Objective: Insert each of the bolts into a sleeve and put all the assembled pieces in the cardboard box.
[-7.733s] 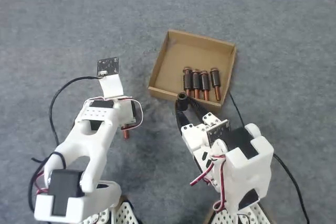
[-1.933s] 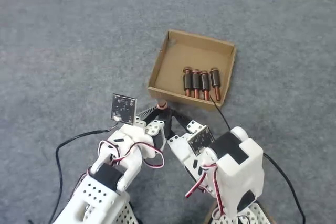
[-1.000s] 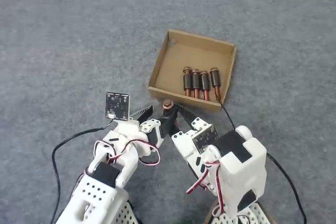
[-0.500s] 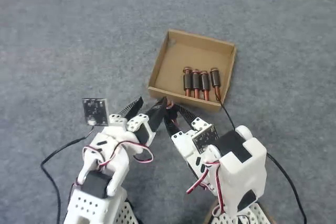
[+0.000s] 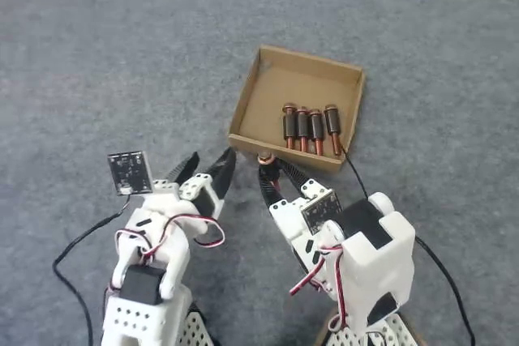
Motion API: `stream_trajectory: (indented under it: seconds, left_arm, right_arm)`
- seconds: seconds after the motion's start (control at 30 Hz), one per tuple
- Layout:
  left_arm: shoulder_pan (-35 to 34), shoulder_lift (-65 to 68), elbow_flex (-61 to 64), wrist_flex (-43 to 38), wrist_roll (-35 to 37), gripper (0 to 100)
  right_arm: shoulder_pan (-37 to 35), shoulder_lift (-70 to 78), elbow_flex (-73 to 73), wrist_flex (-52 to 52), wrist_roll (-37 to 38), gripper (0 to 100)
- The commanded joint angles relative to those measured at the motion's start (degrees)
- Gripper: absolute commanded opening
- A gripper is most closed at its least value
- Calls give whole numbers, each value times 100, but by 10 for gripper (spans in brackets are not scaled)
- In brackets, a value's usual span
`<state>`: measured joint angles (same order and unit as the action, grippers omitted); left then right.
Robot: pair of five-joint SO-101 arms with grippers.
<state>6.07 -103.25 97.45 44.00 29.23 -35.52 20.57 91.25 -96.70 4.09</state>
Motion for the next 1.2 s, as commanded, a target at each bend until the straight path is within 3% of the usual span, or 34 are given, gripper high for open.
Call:
stream_trajectory:
  seconds: [0.0, 0.2, 0.4, 0.53, 0.8, 1.17]
  left_arm:
    - [-334, -62, -84, 545, -484, 194]
    - [-721, -44, -84, 1266, -1521, 4]
    - [-1073, -26, -84, 1424, -1811, 11]
    - [-1073, -26, -84, 1433, -1820, 11]
    - [-1073, -26, -84, 1442, -1837, 11]
    - [-1073, -26, -84, 1442, -1837, 11]
  right_arm:
    - [84, -347, 167, -207, 88, 6]
    - [92, -347, 167, -207, 88, 6]
    - [215, -347, 167, -207, 88, 6]
    - [725, -426, 141, -435, 88, 6]
    - [1446, -1798, -378, -338, 88, 6]
    - [1789, -2659, -1785, 2281, 88, 6]
